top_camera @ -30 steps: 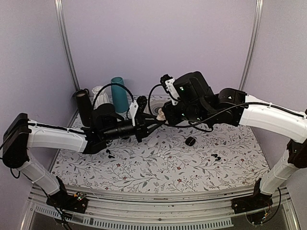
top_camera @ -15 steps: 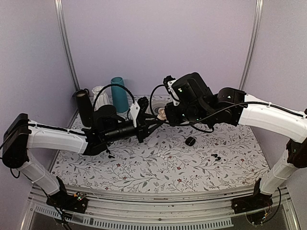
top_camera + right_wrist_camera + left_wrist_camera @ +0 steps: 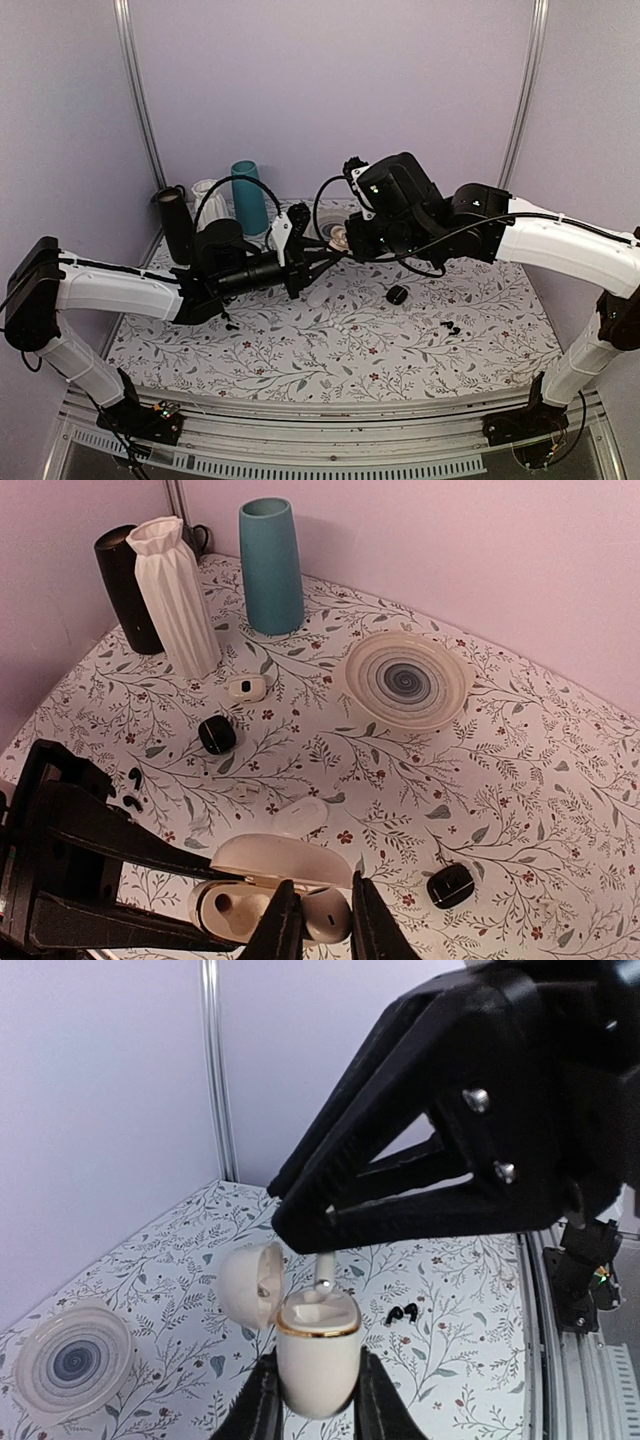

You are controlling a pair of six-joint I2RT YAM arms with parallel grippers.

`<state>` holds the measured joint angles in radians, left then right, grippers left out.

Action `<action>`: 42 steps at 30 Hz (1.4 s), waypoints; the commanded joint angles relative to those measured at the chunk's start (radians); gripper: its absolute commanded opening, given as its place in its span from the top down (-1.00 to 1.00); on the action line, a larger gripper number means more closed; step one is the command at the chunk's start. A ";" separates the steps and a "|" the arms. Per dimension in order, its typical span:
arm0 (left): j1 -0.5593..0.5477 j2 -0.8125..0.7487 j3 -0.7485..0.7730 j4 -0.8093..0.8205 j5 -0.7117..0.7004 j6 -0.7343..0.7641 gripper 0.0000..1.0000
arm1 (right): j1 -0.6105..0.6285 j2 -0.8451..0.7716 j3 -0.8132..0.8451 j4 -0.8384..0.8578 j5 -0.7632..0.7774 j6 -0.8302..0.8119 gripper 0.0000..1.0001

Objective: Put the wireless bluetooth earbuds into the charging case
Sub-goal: Insert the right earbud into the right side groove of the charging case.

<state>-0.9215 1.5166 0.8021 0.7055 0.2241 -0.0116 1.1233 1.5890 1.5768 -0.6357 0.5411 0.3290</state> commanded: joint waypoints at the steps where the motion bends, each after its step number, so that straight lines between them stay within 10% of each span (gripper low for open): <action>1: -0.011 -0.033 -0.011 0.041 0.043 -0.020 1.00 | -0.008 -0.008 -0.033 0.019 0.049 -0.022 0.66; 42: 0.071 0.006 -0.007 0.150 0.145 -0.252 1.00 | 0.045 -0.063 -0.186 0.234 0.036 -0.269 0.64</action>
<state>-0.8673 1.5139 0.8013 0.7750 0.3744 -0.2386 1.1500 1.5055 1.3933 -0.4149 0.5995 0.0746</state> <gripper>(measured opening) 0.205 0.176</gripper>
